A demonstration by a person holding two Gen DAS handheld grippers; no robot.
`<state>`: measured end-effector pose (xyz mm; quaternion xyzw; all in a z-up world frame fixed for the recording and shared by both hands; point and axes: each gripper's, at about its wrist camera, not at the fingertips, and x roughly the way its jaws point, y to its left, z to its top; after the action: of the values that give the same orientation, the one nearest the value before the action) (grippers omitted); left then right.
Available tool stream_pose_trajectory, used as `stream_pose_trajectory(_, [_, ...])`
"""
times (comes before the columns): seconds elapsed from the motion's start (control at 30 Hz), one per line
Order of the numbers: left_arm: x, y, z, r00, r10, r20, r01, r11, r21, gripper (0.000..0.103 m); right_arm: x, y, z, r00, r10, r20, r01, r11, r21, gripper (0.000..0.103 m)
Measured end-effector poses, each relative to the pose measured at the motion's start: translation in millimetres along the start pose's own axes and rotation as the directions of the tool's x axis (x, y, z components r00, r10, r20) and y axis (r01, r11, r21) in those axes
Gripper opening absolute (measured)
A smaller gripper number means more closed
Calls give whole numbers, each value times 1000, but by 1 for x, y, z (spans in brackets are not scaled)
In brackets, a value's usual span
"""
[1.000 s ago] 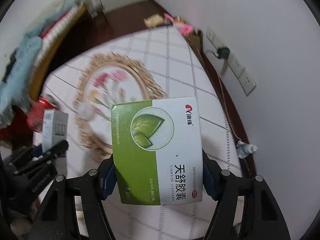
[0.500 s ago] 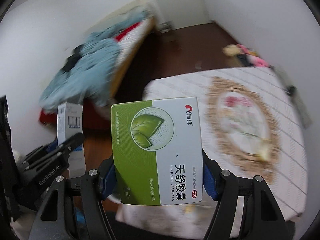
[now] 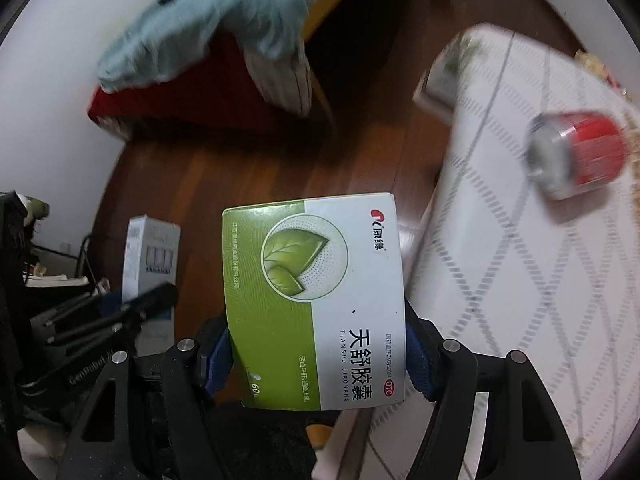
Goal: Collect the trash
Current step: 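Carry both boxes over the white bin and open both tools to drop them, then move the left tool to the red Coke can while the right tool approaches the orange peel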
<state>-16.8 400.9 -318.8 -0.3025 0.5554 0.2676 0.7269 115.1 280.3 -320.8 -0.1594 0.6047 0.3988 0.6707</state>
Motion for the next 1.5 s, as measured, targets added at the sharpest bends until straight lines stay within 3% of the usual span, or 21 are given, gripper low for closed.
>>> stream_pose_trajectory(0.07, [21, 11, 5, 999, 5, -46, -6, 1000, -24, 32, 29, 2, 7, 999, -13, -51, 13, 1000, 2, 72])
stream_pose_trajectory(0.13, [29, 19, 9, 998, 3, -65, -6, 999, -46, 46, 52, 6, 15, 995, -26, -92, 26, 1000, -7, 72])
stream_pose_trajectory(0.17, [35, 25, 11, 997, -6, -71, 2, 998, -68, 67, 61, 8, 18, 994, -29, -109, 28, 1000, -13, 72])
stream_pose_trajectory(0.2, [37, 29, 15, 997, -18, -72, 12, 996, -84, 81, 71, 11, 21, 991, -33, -129, 30, 999, -18, 73])
stream_pose_trajectory(0.33, [43, 47, 17, 998, -2, -70, -7, 991, -132, 84, 102, 17, 34, 979, -35, -200, 30, 999, -28, 77])
stream_pose_trajectory(0.4, [42, 59, 12, 997, 22, -69, -32, 988, -154, 99, 114, 19, 36, 972, -32, -234, 24, 999, -35, 80])
stream_pose_trajectory(0.43, [38, 63, 11, 997, 34, -66, -44, 986, -158, 99, 119, 22, 39, 967, -40, -251, 29, 998, -47, 91])
stream_pose_trajectory(0.5, [36, 67, 5, 996, 79, -49, -86, 982, -168, 99, 124, 24, 38, 965, -47, -259, 31, 997, -66, 103])
stream_pose_trajectory(0.63, [29, 71, -7, 991, 135, -15, -135, 974, -181, 99, 125, 29, 32, 960, -69, -272, 39, 993, -112, 103])
stream_pose_trajectory(0.9, [9, 61, -22, 984, 178, -5, -176, 969, -173, 99, 99, 39, 18, 951, -194, -242, 149, 970, -192, 103])
stream_pose_trajectory(1.2, [-29, 49, -39, 977, 209, 49, -197, 964, -181, 99, 56, 43, 1, 967, -183, -177, 149, 971, -190, 103])
stream_pose_trajectory(1.5, [-86, 26, -49, 959, 231, 162, -204, 965, -164, 99, -20, 44, -13, 992, -115, -54, 105, 980, -171, 103])
